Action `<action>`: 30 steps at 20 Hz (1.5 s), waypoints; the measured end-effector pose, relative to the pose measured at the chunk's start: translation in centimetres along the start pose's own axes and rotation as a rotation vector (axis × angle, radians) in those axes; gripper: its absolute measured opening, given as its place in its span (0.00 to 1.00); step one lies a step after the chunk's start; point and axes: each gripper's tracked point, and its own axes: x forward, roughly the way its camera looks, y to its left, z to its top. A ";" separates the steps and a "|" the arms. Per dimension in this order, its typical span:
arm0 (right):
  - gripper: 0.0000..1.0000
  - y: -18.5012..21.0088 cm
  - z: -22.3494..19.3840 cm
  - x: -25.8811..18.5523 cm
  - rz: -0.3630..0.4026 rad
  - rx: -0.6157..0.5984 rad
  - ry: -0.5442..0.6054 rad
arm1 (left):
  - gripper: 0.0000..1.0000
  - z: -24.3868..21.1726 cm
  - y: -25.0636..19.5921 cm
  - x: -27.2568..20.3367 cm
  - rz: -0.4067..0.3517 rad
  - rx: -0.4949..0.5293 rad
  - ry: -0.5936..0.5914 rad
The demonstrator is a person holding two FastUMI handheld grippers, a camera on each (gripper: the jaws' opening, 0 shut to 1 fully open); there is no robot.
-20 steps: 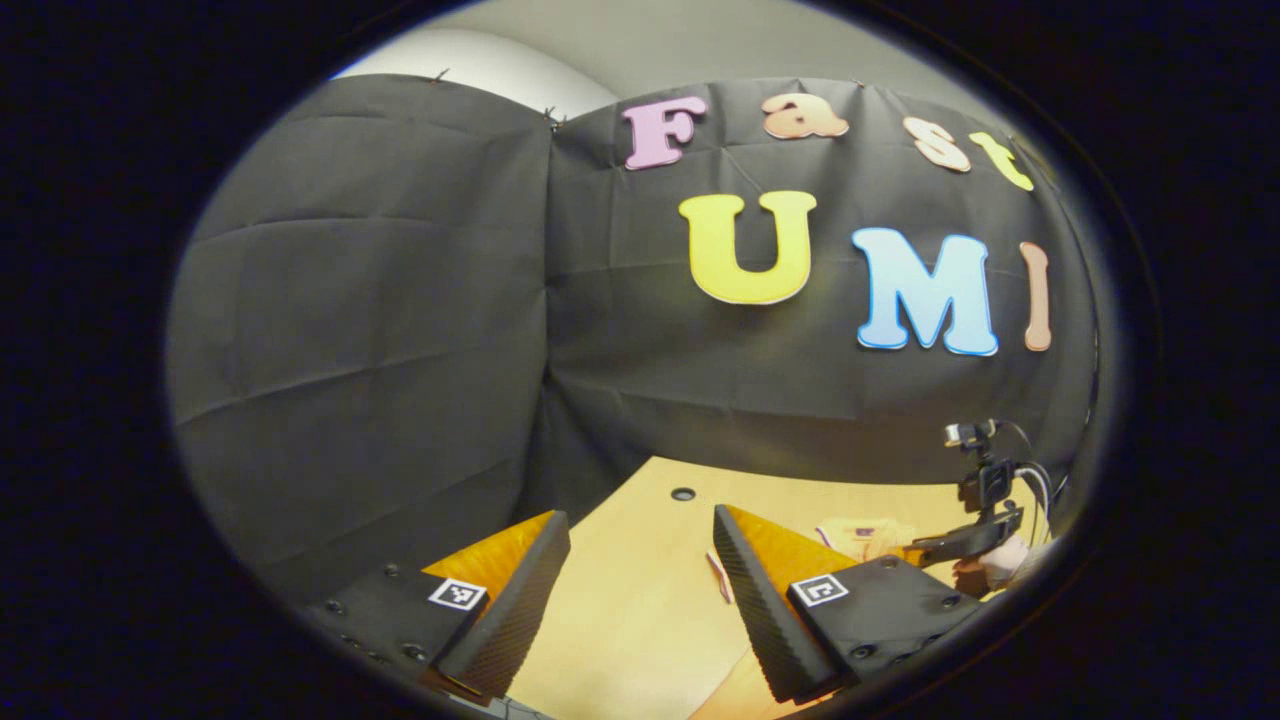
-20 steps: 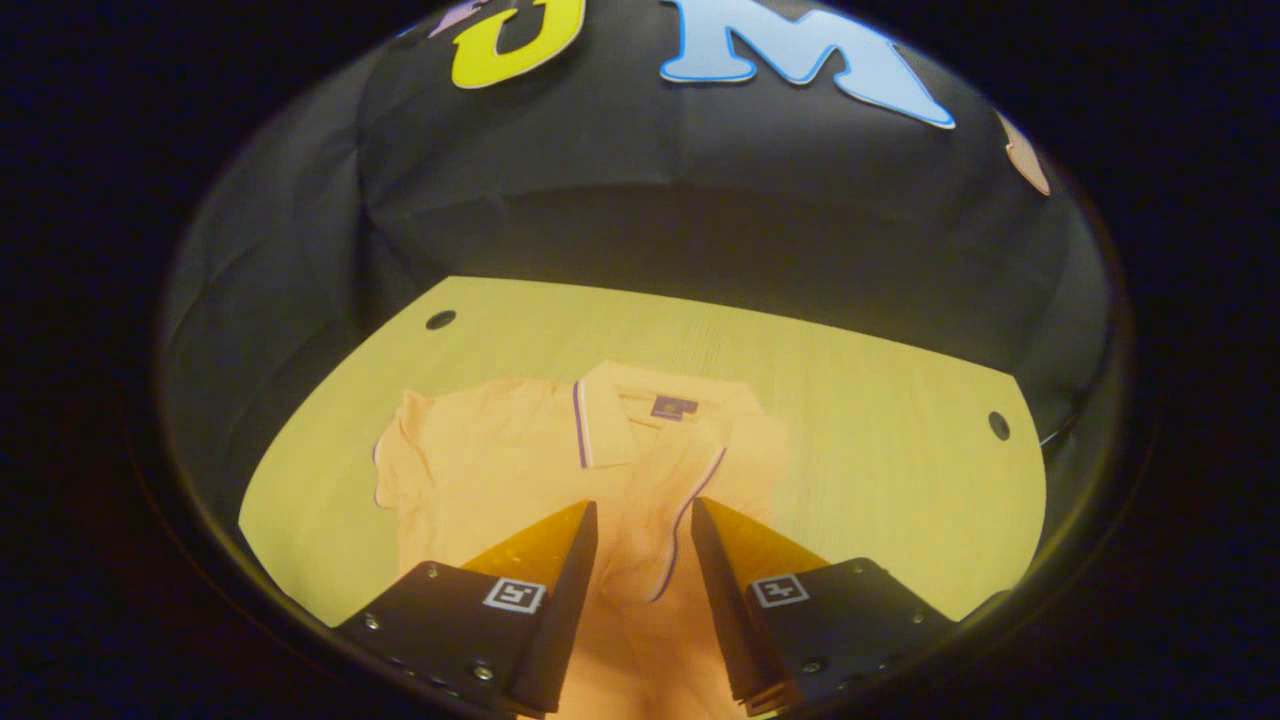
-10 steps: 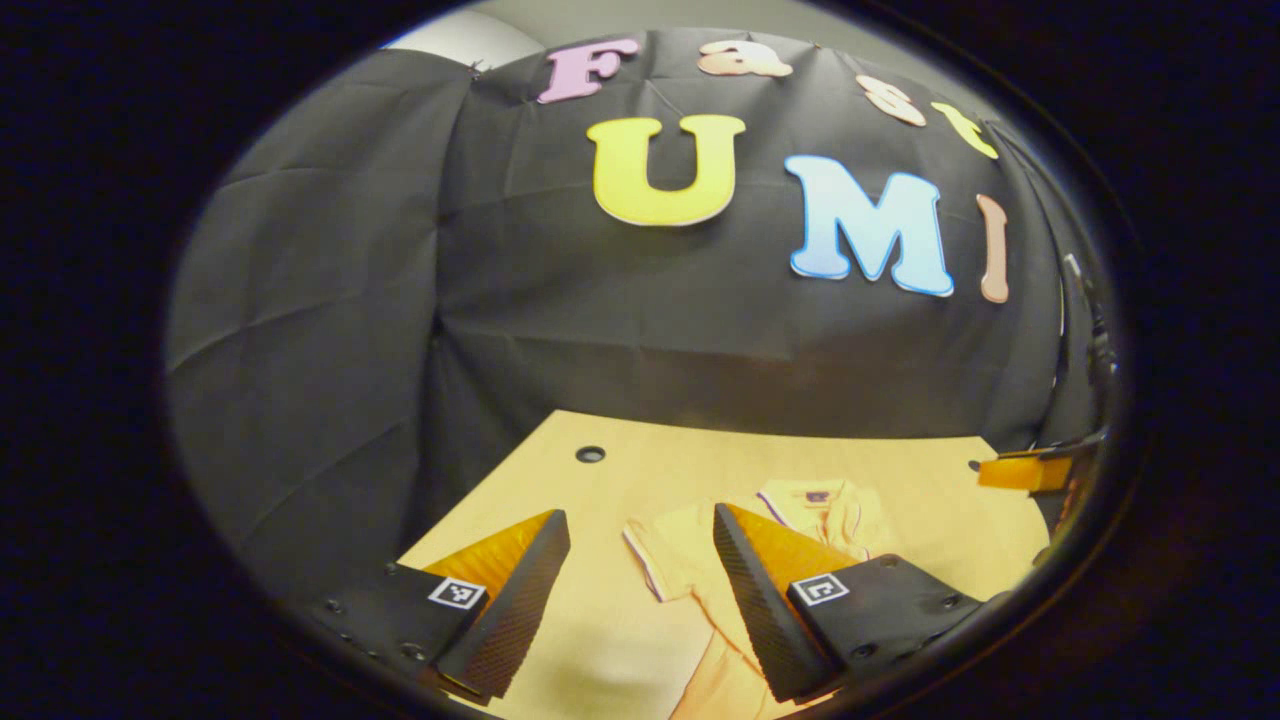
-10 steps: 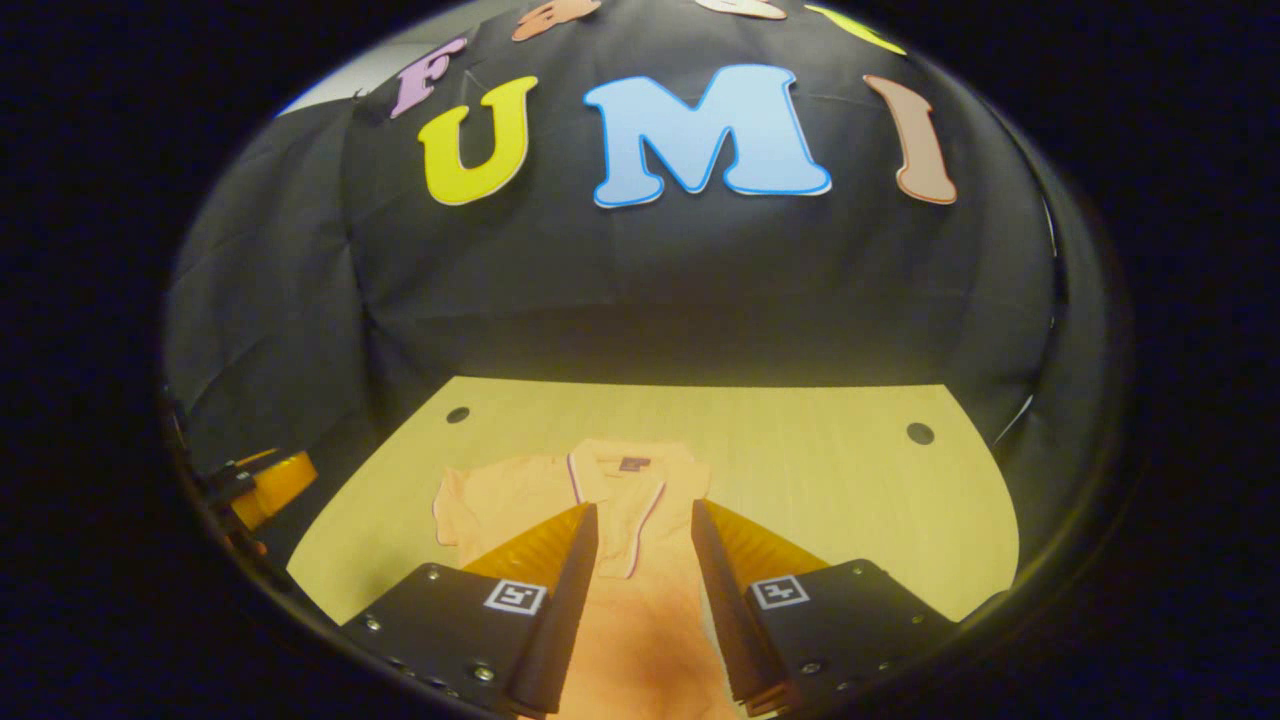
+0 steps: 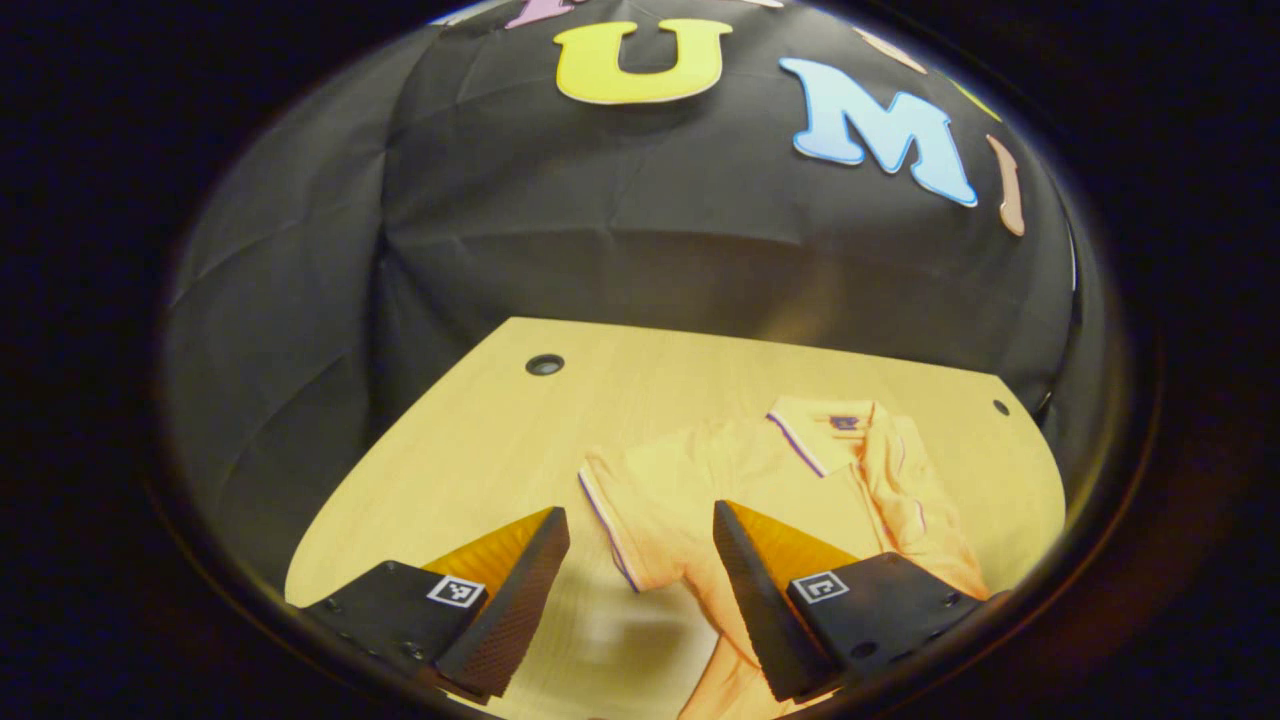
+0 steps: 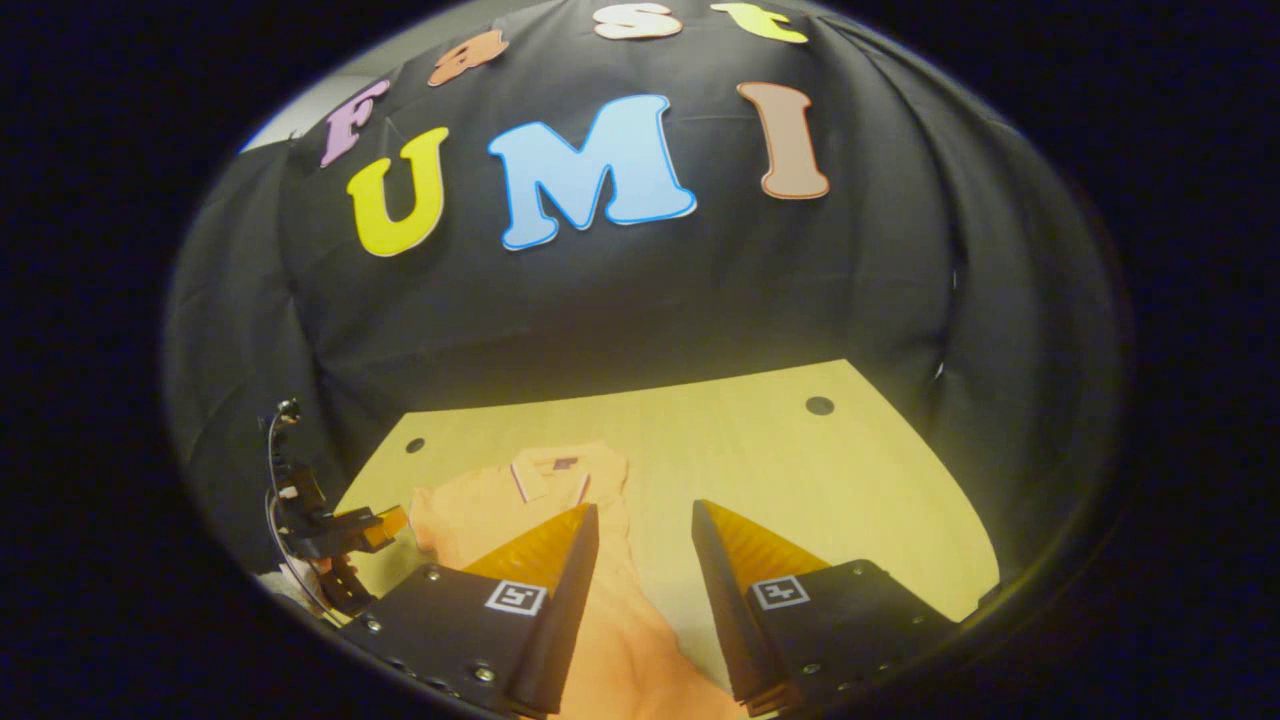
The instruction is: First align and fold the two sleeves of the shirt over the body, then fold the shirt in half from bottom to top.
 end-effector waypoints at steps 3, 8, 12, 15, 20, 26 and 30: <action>0.60 -2.3 -0.5 -1.9 -0.064 0.016 0.006 | 0.94 -2.3 0.4 2.8 0.014 0.031 0.072; 0.60 -5.0 -2.7 -3.7 -0.141 0.065 0.037 | 0.95 -4.3 0.5 4.6 0.026 0.028 0.129; 0.60 -6.0 -3.5 -4.4 -0.174 0.081 0.051 | 0.95 -6.7 0.9 5.0 0.063 -0.003 0.201; 0.60 -6.6 -3.6 -4.9 -0.185 0.082 0.052 | 0.86 -6.2 0.9 5.4 0.068 -0.009 0.170; 0.60 -7.1 -3.9 -4.9 -0.187 0.099 0.057 | 0.18 -6.1 0.6 5.7 0.093 -0.004 0.165; 0.60 -7.6 -4.5 -5.2 -0.189 0.104 0.069 | 0.07 -5.8 0.3 5.7 0.111 0.046 0.174; 0.60 -8.0 -4.9 -5.7 -0.197 0.118 0.070 | 0.06 -3.4 -1.0 5.1 0.124 0.111 0.117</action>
